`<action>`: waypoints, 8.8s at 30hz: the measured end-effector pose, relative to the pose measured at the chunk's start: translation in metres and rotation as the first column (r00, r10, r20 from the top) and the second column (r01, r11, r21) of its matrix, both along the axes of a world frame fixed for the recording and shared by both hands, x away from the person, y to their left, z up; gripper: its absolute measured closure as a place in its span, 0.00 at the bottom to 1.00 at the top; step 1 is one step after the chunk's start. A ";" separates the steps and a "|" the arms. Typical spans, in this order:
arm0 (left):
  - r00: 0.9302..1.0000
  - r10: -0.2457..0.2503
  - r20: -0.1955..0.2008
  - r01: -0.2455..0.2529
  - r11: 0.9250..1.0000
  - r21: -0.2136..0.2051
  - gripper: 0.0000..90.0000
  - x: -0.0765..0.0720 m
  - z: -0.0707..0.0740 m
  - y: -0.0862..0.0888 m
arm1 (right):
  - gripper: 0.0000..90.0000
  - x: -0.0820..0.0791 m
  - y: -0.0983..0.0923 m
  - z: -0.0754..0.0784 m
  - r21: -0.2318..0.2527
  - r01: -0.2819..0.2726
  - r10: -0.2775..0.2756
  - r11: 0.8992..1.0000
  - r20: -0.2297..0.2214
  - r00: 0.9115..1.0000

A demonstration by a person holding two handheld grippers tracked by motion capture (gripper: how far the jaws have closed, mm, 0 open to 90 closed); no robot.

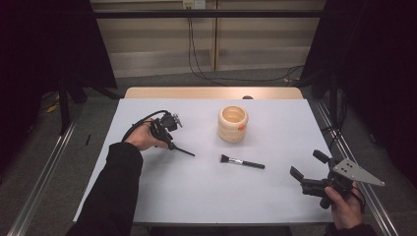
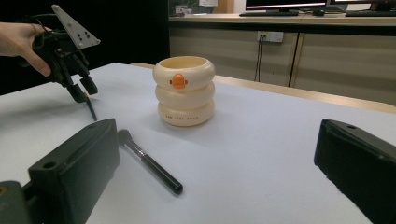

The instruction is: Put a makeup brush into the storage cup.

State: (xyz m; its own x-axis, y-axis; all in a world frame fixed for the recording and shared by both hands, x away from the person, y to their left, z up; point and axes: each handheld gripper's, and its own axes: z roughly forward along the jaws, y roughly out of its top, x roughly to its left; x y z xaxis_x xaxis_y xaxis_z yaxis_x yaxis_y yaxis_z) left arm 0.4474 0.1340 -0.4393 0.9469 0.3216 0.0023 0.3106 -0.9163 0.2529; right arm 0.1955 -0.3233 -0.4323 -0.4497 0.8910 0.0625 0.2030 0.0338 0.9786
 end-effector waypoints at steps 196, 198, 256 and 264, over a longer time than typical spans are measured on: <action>0.953 0.294 0.076 -0.082 0.491 -0.867 0.93 -0.162 0.058 0.006 | 0.02 0.002 0.012 -0.001 -0.010 -0.181 0.181 0.983 0.031 0.983; 0.955 0.287 0.081 -0.076 0.496 -0.865 0.93 -0.163 0.059 0.003 | 0.02 0.002 0.013 0.001 -0.002 -0.207 0.207 0.978 0.031 0.978; 0.995 0.023 0.100 0.049 0.749 -0.661 0.93 -0.164 0.052 -0.048 | 0.29 0.069 0.098 0.046 -0.204 -0.587 0.543 0.784 -0.234 0.807; 0.993 0.000 0.120 0.073 0.796 -0.601 0.93 -0.165 0.052 -0.055 | 0.35 0.077 0.108 0.051 -0.227 -0.656 0.575 0.720 -0.333 0.747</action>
State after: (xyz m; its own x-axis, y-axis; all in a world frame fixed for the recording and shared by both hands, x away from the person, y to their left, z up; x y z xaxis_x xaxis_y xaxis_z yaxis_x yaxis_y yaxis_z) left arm 0.2819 0.0791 -0.3875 0.9633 0.2569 -0.0783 0.2176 -0.5761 0.7879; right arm 0.2729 -0.2153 -0.3815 -0.9133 0.4072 0.0050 0.2366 0.5208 0.8202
